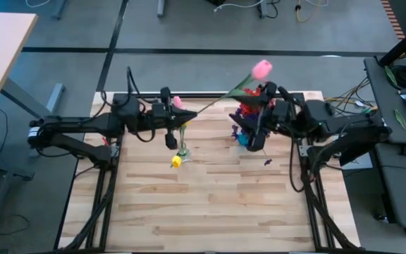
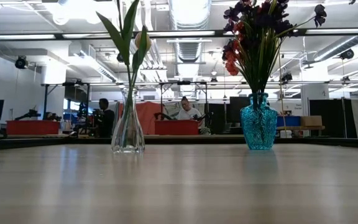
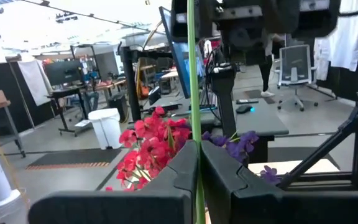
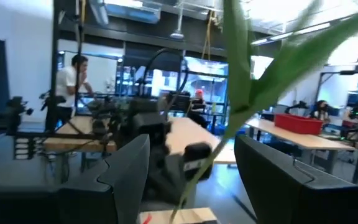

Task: Sort flowers into vase by color
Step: Put the pink tulip into the transparent vase

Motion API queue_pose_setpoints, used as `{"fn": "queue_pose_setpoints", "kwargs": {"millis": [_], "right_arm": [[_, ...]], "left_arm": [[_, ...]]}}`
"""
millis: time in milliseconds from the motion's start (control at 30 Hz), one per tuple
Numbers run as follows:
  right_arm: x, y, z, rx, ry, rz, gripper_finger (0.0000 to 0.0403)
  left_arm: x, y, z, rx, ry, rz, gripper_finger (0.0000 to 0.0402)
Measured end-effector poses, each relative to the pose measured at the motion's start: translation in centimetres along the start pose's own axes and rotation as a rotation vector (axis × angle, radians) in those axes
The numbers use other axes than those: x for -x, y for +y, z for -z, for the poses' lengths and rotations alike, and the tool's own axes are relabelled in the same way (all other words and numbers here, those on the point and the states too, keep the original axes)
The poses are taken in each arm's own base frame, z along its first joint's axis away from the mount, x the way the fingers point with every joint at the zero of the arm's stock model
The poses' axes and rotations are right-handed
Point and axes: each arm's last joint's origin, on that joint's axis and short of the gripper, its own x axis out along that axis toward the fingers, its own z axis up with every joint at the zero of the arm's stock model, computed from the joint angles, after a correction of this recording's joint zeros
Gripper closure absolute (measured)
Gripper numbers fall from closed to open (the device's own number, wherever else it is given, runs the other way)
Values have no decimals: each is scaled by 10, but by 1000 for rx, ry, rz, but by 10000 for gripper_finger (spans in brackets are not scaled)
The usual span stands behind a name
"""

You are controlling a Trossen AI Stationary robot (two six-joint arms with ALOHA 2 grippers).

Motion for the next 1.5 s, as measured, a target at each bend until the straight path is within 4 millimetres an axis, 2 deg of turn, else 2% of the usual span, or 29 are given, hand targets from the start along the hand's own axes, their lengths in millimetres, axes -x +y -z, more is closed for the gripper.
{"fn": "queue_pose_setpoints", "kwargs": {"millis": [233, 500, 633, 833, 1133, 1267, 1433, 1500], "right_arm": [[-15, -7, -1, -14, -4, 43, 177], [-22, -13, 2, -18, 3, 105, 183], [-22, -13, 1, -15, -1, 103, 232], [-22, -12, 2, 34, 3, 91, 372], [-22, -11, 3, 31, 10, 64, 391], [-21, -11, 6, 39, 41, 58, 392], [-21, -13, 5, 3, 166, 53, 393], [-23, -12, 12, -6, 221, 46, 393]], "left_arm": [[-14, -3, 11, 11, 15, 2, 401], [-16, -3, 12, 12, 11, 1, 401], [-16, -3, 12, 12, 10, 2, 401], [-16, -3, 12, 12, 10, 2, 401], [-16, -3, 13, 27, 20, -7, 397], [-12, -3, 14, 17, 66, -1, 358], [9, 1, 9, -34, 146, -23, 266], [21, 4, 3, -54, 168, -75, 229]]}}
